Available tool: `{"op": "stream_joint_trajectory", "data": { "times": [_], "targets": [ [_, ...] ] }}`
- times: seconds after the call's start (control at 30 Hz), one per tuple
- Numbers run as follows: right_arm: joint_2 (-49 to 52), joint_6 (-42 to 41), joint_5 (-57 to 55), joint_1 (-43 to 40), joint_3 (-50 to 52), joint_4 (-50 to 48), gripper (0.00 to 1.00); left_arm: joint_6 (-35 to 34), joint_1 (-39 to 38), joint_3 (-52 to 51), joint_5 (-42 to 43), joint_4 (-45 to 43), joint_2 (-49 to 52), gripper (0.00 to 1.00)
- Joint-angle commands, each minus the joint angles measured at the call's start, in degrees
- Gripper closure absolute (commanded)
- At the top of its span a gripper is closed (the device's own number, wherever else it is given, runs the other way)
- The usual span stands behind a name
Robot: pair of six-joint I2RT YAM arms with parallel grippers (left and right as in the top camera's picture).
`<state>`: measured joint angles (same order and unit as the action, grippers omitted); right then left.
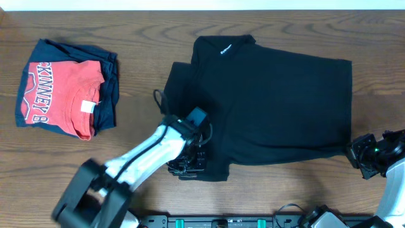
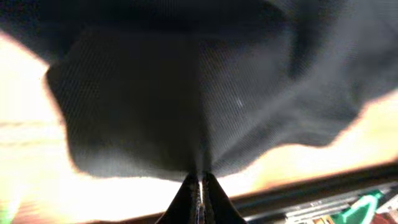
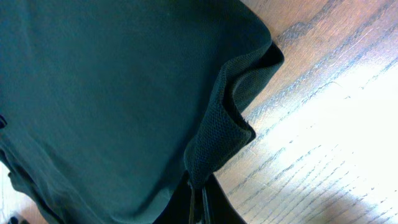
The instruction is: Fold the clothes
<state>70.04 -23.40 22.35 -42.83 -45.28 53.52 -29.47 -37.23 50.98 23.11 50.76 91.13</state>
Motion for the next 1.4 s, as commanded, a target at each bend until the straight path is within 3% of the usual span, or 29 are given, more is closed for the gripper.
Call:
{"op": "stream_joint_trajectory", "data": {
  "times": [0.0, 0.03, 0.23, 0.33, 0.47, 0.57, 0.7, 0.9, 1.07, 1.17, 1.37],
  "targets": [
    [0.0, 1.0, 0.7, 0.0, -1.1, 0.0, 0.97, 1.3, -0.1, -0.3, -2.1, 1.2, -3.1, 0.91],
    [0.0, 1.0, 0.6, 0.0, -1.1, 0.0, 0.97, 1.0, -0.1, -0.3, -2.1, 1.4, -3.1, 0.77],
    [0.0, 1.0, 0.6, 0.0, -1.1, 0.0, 0.96, -2.8, -2.7, -1.4, -1.7, -1.4, -2.0, 0.33],
    [0.0, 1.0, 0.6, 0.0, -1.1, 0.0, 0.96, -4.9, -4.1, -2.1, -1.7, -3.3, -0.8, 0.22],
    [0.0, 1.0, 0.6, 0.0, -1.1, -0.2, 0.96, -6.4, -4.3, -4.4, -1.7, -8.3, 0.8, 0.19],
    [0.0, 1.0, 0.6, 0.0, -1.1, -0.2, 0.96, -7.7, -4.0, -5.4, -0.9, -9.6, 3.4, 0.19],
    [0.0, 1.0, 0.7, 0.0, -1.1, -0.4, 0.95, -7.6, -2.6, -5.4, 1.6, -10.3, 7.4, 0.28],
    [0.0, 1.0, 0.7, 0.0, -1.1, -0.3, 0.95, -6.2, -0.6, -5.4, 3.4, -10.4, 9.5, 0.64],
    [0.0, 1.0, 1.3, 0.0, -1.1, -0.3, 0.95, -6.1, -0.7, -5.4, 3.5, -10.3, 9.5, 0.87],
    [0.0, 1.0, 1.9, 0.0, -1.1, -0.4, 0.95, -5.0, -0.6, -5.2, 4.2, -10.1, 9.4, 0.94],
    [0.0, 1.4, 1.9, 0.0, -1.1, -0.3, 0.95, -2.9, -0.6, -4.3, 4.7, -7.5, 7.1, 0.94]
  ]
}}
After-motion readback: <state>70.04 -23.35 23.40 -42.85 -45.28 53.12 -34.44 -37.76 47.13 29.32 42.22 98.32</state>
